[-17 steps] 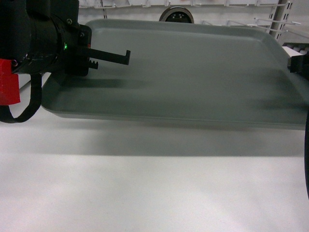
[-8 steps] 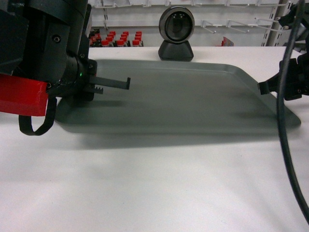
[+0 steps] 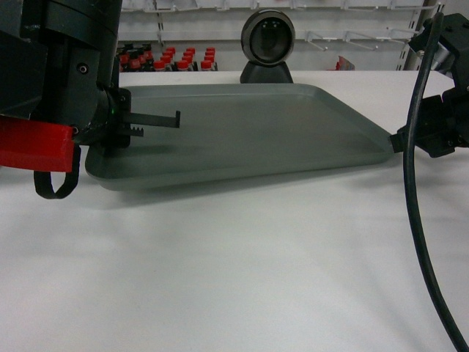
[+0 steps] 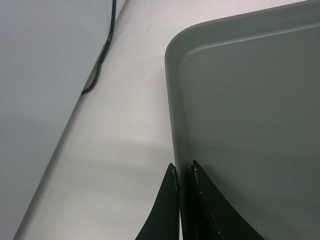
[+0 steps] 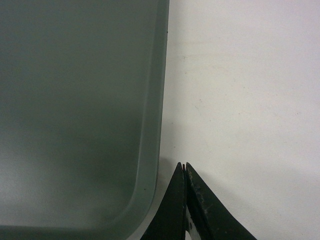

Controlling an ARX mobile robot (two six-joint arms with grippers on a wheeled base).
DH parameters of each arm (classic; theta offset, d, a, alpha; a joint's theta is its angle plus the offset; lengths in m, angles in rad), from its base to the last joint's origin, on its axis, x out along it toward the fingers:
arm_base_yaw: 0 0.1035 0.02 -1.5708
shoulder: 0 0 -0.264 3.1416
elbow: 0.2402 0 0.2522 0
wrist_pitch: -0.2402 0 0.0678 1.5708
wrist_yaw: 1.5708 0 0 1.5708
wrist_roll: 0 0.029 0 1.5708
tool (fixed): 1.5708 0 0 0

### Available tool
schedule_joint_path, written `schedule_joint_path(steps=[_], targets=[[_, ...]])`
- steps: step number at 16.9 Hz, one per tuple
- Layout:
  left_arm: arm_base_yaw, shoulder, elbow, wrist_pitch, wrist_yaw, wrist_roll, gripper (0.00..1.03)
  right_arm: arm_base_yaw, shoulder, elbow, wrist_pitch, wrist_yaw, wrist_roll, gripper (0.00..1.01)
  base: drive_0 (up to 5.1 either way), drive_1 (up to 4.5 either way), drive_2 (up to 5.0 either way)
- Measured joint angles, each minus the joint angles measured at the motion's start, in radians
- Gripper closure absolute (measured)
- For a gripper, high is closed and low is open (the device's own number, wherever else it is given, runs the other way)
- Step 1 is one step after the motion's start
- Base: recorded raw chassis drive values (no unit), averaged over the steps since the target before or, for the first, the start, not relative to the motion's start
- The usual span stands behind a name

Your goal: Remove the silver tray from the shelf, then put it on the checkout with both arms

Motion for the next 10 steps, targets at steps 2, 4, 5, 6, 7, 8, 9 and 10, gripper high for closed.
schedule_joint_path(steps=[2,4,5,6,7,8,9,10], targets=[[-0.008,0.006,0.005,-0.008,0.007,0.050,0.82,0.000,0.000,0.000,0.007,0.000,0.008,0.99,0.0,0.00,0.0],[-0.013,0.007,0.008,0.002,0.014,0.089,0.58,0.000,0.000,0.000,0.014,0.004,0.023,0.92,0.0,0.00,0.0],[-0.014,0.007,0.009,0.008,0.017,0.097,0.46,-0.002,0.000,0.000,0.018,0.008,0.026,0.79,0.0,0.00,0.0],[-0.014,0.007,0.009,0.012,0.019,0.098,0.35,-0.006,0.000,0.000,0.021,0.010,0.029,0.69,0.0,0.00,0.0],[-0.014,0.006,0.009,0.014,0.020,0.098,0.26,-0.008,0.000,0.000,0.023,0.016,0.031,0.59,0.0,0.00,0.0],[-0.014,0.000,0.009,0.015,0.023,0.097,0.10,-0.008,-0.001,0.000,0.024,0.016,0.034,0.42,0.0,0.00,0.0],[-0.014,-0.011,0.009,0.016,0.031,0.096,0.03,-0.008,-0.003,0.000,0.025,0.016,0.034,0.34,0.0,0.00,0.0],[-0.014,-0.027,0.009,0.023,0.039,0.089,0.05,-0.008,-0.006,0.000,0.027,0.016,0.038,0.24,0.0,0.00,0.0]])
